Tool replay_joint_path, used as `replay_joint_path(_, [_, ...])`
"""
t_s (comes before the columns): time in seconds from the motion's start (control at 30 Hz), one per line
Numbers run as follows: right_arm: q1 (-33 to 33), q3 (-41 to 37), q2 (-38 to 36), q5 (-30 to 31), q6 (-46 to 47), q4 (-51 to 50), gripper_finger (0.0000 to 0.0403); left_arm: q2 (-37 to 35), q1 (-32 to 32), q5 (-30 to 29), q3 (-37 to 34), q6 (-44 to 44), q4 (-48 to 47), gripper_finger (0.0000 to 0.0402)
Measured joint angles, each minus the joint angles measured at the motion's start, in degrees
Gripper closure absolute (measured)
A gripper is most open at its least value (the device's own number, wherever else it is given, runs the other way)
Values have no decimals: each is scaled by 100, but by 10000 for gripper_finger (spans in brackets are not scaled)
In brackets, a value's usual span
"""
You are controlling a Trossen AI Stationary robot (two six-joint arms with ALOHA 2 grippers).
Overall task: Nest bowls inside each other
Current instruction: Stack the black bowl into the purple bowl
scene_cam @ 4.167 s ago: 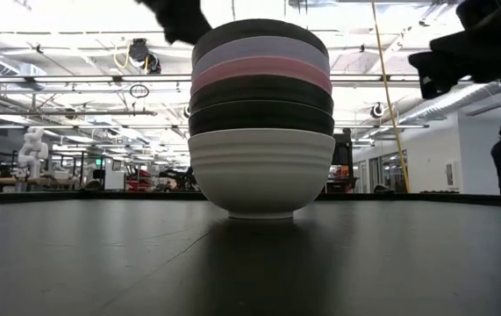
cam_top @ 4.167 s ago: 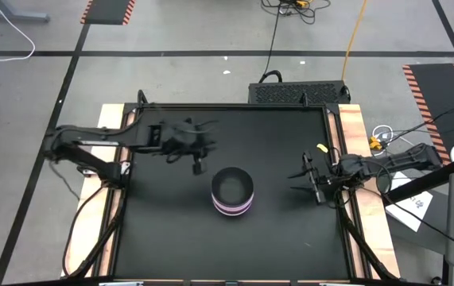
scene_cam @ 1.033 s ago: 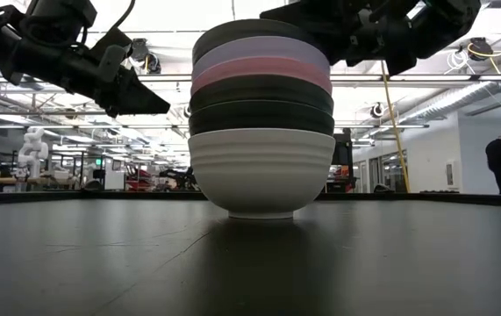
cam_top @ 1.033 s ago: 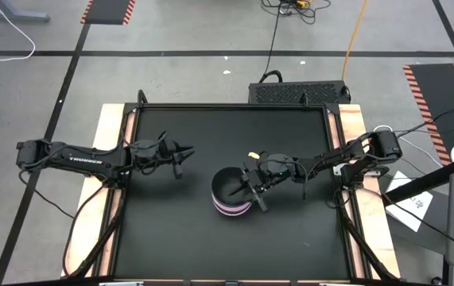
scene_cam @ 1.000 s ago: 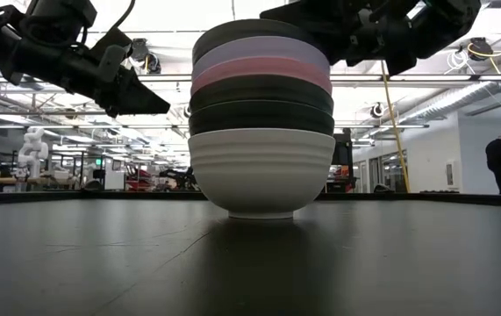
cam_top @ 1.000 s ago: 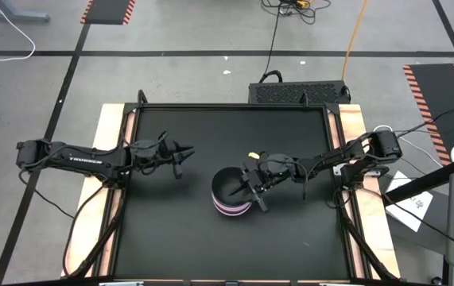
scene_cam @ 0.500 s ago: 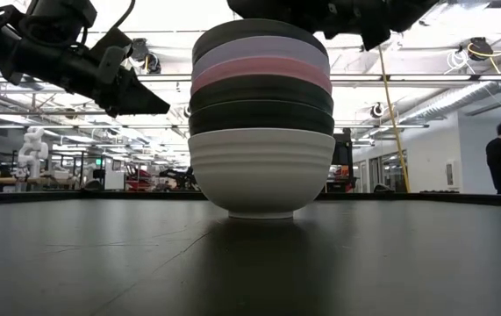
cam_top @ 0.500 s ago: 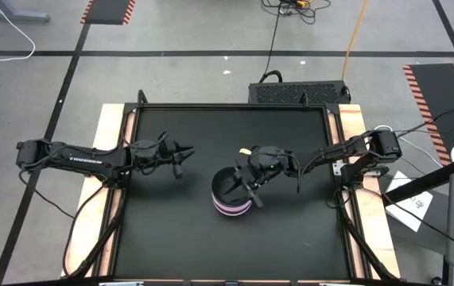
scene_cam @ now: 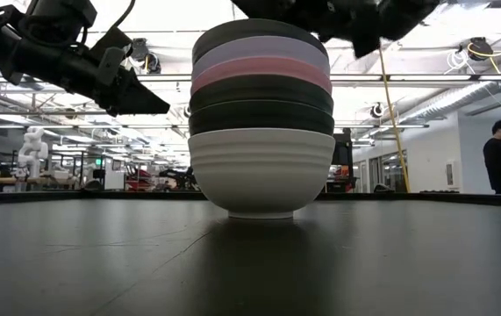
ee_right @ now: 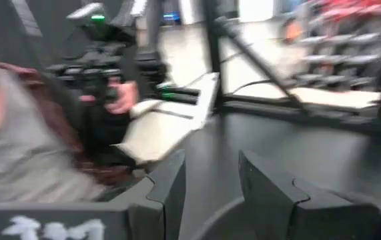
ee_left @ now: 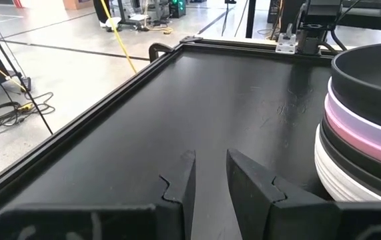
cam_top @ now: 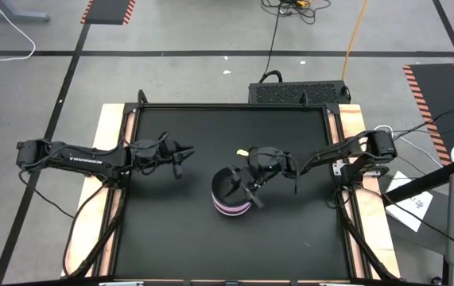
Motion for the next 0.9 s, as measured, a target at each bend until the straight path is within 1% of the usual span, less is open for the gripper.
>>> replay_joint_path(0.07, [0, 65, 258, -461, 276, 233, 275, 1, 0, -1, 0, -2, 2, 314])
replay_joint_path(0.1, [0, 139, 396, -523, 376, 279, 275, 1, 0, -3, 0, -6, 2, 314])
replay_joint_path(0.27, [-33, 459, 757, -523, 412, -25, 275, 1, -2, -2, 0, -13, 1, 314])
replay_joint_path(0.43, [-24, 616, 761, -402, 234, -326, 275, 1, -2, -3, 0, -23, -138, 314])
replay_joint_path(0.77, [-36, 616, 759, -338, 192, -314, 275, 1, -2, -2, 0, -22, -157, 314])
replay_joint_path(0.9, [-170, 666, 761, -357, 235, -270, 275, 1, -2, -3, 0, -22, -128, 314])
